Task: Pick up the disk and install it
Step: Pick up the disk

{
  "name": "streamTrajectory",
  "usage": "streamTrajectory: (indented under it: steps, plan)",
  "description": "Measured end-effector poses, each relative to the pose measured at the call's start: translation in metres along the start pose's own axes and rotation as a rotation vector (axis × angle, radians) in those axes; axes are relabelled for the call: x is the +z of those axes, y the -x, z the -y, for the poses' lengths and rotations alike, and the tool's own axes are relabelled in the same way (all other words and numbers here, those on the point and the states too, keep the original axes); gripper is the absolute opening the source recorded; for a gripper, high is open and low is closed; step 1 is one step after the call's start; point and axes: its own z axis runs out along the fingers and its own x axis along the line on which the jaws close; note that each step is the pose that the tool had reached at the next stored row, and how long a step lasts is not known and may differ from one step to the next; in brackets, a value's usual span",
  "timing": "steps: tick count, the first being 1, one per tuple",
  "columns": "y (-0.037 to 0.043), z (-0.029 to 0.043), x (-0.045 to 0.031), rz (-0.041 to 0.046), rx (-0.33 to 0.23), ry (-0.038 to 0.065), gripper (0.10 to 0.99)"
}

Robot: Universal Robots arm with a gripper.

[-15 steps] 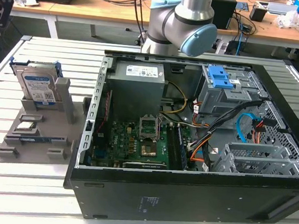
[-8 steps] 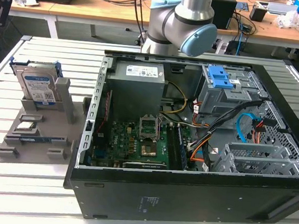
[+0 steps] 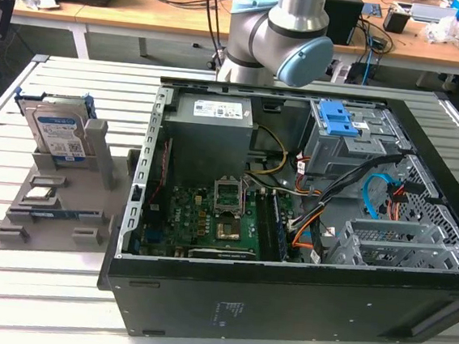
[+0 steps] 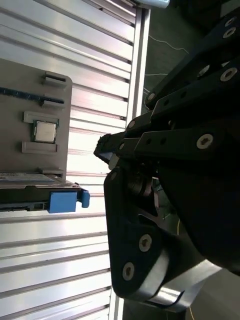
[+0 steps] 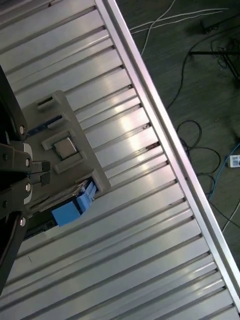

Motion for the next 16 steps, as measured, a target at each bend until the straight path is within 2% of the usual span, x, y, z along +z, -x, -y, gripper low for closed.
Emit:
streamTrajectory:
  steps: [9, 16]
  plan:
    - [0.0000, 0.0000, 0.0000, -0.0056, -0.137, 0.003, 0.106]
    - [0.0000, 0.0000, 0.0000, -0.0090, -0.220, 0.005, 0.106]
